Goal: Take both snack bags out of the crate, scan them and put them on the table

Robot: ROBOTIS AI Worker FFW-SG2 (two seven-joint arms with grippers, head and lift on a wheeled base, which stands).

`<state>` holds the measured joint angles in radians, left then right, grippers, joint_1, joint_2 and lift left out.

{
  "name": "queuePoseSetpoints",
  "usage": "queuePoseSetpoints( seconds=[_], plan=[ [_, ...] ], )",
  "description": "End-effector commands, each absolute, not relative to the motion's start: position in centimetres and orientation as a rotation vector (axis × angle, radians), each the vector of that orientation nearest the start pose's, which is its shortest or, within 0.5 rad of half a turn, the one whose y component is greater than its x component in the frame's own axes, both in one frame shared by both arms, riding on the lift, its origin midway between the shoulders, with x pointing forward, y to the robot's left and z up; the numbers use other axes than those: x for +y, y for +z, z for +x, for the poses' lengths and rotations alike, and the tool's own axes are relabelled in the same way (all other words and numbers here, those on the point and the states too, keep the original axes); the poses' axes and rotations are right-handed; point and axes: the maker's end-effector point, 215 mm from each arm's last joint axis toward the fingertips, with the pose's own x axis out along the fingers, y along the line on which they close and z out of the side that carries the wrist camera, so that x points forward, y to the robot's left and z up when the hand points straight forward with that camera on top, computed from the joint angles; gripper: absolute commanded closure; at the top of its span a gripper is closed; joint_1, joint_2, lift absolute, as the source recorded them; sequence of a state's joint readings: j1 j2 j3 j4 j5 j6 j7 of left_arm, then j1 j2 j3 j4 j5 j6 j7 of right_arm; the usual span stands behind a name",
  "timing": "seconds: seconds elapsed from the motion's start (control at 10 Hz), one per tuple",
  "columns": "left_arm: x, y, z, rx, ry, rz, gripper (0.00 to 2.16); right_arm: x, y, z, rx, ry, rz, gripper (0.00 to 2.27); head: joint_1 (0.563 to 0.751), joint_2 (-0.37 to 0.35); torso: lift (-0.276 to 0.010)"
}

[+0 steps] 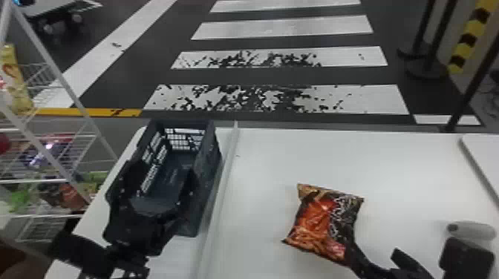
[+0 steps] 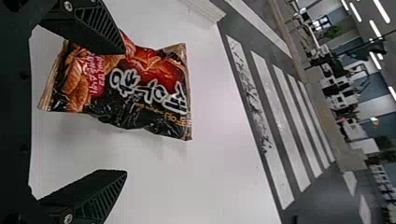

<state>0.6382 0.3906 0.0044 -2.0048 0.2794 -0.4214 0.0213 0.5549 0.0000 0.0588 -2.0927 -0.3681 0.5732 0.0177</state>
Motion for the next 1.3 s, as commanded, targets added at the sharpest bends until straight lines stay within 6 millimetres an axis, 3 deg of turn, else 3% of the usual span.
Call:
queuePoseSetpoints(
  seconds=[0.0, 0.2, 0.6, 1.2],
  plan=[
    [27.6, -29.7, 38.8, -0.173, -0.142, 0.014, 0.10, -13.3, -49.8, 36.4, 0.718, 0.218, 0.469, 0.08, 0.695, 0.192, -0.092],
    [28.0, -31.1, 38.5, -0.145, -0.149, -0.016, 0.10, -13.4, -49.2, 36.1, 0.772, 0.288, 0.580, 0.08, 0.695, 0.216, -0.092],
    [27.2, -31.7, 38.2, -0.131, -0.173, -0.038, 0.10, -12.8, -50.0, 35.9, 0.860, 0.351, 0.670, 0.08, 0.695, 0.221, -0.092],
    [27.7, -32.4, 38.1, -0.115, -0.168, -0.035, 0.10, -11.3, -51.4, 36.6, 0.901, 0.394, 0.741, 0.08, 0.695, 0.241, -0.092]
  ],
)
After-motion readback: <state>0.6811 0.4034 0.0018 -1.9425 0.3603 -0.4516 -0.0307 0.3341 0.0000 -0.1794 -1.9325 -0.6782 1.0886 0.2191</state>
